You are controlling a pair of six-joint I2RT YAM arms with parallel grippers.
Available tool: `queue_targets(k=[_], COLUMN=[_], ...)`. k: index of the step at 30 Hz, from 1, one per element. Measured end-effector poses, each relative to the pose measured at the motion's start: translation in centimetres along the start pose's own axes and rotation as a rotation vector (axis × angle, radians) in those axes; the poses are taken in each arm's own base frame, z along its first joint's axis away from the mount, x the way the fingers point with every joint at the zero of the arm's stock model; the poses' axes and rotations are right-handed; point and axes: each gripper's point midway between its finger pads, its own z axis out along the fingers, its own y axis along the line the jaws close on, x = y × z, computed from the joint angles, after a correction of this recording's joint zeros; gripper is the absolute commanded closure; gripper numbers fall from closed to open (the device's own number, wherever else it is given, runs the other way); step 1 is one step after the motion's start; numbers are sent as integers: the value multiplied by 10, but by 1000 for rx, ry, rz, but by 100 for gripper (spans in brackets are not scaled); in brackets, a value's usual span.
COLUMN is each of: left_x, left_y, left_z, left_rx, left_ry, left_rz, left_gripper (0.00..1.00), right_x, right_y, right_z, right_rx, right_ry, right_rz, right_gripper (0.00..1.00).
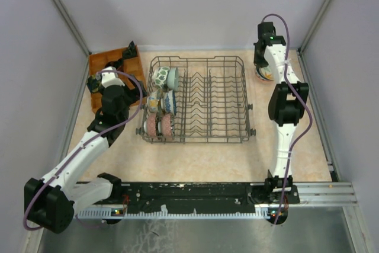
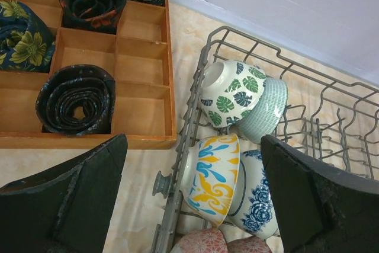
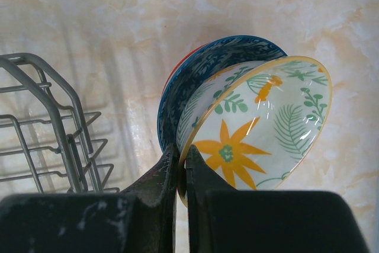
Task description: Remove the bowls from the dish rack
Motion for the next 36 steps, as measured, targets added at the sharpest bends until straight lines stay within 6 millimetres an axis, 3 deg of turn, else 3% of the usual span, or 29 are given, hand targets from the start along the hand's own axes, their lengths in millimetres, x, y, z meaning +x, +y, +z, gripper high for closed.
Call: queue_targets(k=[14,23,30,33,36], left_x=[0,-1,0,0,0], left_y=[2,3,3,3,3], left_z=[0,0,0,-1,-1], left_rx=[-10,-15,-16,-17,-17], left_ry=[-2,-4,-2,-2,-2], left_rz=[1,2,3,3,3], left_gripper=[1,1,1,1,1], right_x=[-2,-20,-22,-20,-12], right_y=[3,5,7,12,17], right_z=[1,-8,-8,-11,-29], right_rx=[-16,-28,-44,-69,-109], right_ry=[-7,-59,-68,-78,-88], right_rz=[3,16,26,38,45], right_gripper=[82,72,62,56,44])
